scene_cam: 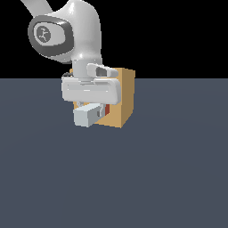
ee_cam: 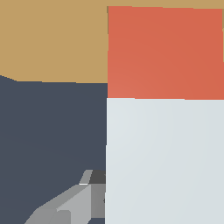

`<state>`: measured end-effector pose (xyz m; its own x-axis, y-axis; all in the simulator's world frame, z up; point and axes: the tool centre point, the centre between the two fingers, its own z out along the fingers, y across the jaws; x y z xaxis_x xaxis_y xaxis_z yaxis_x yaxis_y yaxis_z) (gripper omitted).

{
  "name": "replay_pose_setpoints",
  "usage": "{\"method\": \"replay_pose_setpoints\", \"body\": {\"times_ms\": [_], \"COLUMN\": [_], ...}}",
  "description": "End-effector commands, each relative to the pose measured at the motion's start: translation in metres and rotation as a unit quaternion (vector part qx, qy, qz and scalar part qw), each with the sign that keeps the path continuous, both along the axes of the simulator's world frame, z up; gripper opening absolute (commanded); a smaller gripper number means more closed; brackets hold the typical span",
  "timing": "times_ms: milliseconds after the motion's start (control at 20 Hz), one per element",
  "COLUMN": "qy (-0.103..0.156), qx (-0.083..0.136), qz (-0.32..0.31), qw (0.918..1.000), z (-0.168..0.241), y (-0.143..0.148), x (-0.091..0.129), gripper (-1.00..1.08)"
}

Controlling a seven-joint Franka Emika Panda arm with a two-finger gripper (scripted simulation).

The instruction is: Insert the peg into the horizontal hole in a box.

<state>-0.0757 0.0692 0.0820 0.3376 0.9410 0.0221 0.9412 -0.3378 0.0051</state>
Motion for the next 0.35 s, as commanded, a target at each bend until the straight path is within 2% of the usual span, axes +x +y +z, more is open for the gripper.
{"method": "replay_pose_setpoints", "body": {"times_ms": [0,300], "qy": [-0.005,-0.005], "qx": [0.003,0.003], "qz": [0.008,0.009], "qw": [1.0,0.9999], "z": [0.004,0.005], "y": [0.023,0.033], "x": [0.007,0.012], "gripper": [-1.0,-1.0]}}
